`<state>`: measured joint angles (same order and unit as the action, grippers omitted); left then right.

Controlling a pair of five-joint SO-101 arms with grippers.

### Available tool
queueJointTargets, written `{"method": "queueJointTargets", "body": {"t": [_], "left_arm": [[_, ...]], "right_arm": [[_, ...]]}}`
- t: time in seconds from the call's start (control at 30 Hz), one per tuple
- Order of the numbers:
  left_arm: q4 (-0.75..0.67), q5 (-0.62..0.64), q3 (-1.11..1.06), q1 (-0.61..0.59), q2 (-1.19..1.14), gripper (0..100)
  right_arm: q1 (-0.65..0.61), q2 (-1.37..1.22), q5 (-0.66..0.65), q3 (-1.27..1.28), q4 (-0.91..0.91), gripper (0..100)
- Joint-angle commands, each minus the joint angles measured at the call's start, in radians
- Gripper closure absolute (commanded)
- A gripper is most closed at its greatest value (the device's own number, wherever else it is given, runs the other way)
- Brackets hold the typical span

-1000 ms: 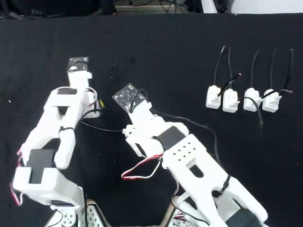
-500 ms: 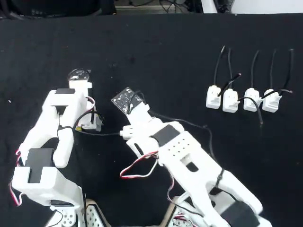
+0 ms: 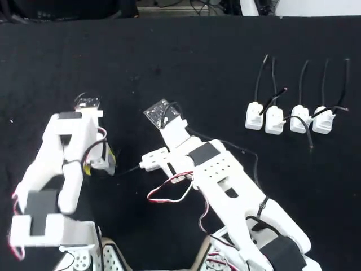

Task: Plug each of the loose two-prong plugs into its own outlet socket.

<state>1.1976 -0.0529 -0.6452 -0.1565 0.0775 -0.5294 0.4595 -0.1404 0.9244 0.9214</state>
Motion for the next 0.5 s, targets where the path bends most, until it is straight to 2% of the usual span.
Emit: {"method": "queueJointTargets", "body": {"t": [0.0,0.1,0.2,0.33,0.47], "left_arm": [[-0.025,-0.048,-0.117,-0.010,0.221,78],[-0.060,-0.075,-0.193,-0.008,0.325,78],[-0.124,-0.069,-0.254,-0.016,0.390,78],[-0.164,-0.066,-0.302,-0.019,0.399,78],[-0.203,-0.035,-0.361,-0.021,0.397,78]], "right_arm": [[0.018,-0.007,-0.011,-0.059,-0.018,98.8],[0.018,-0.007,-0.011,-0.070,-0.003,98.8],[0.020,-0.007,-0.029,-0.154,0.121,98.8],[0.020,-0.007,-0.046,-0.300,0.293,98.8],[0.020,-0.030,-0.040,-0.366,0.334,98.8]]}}
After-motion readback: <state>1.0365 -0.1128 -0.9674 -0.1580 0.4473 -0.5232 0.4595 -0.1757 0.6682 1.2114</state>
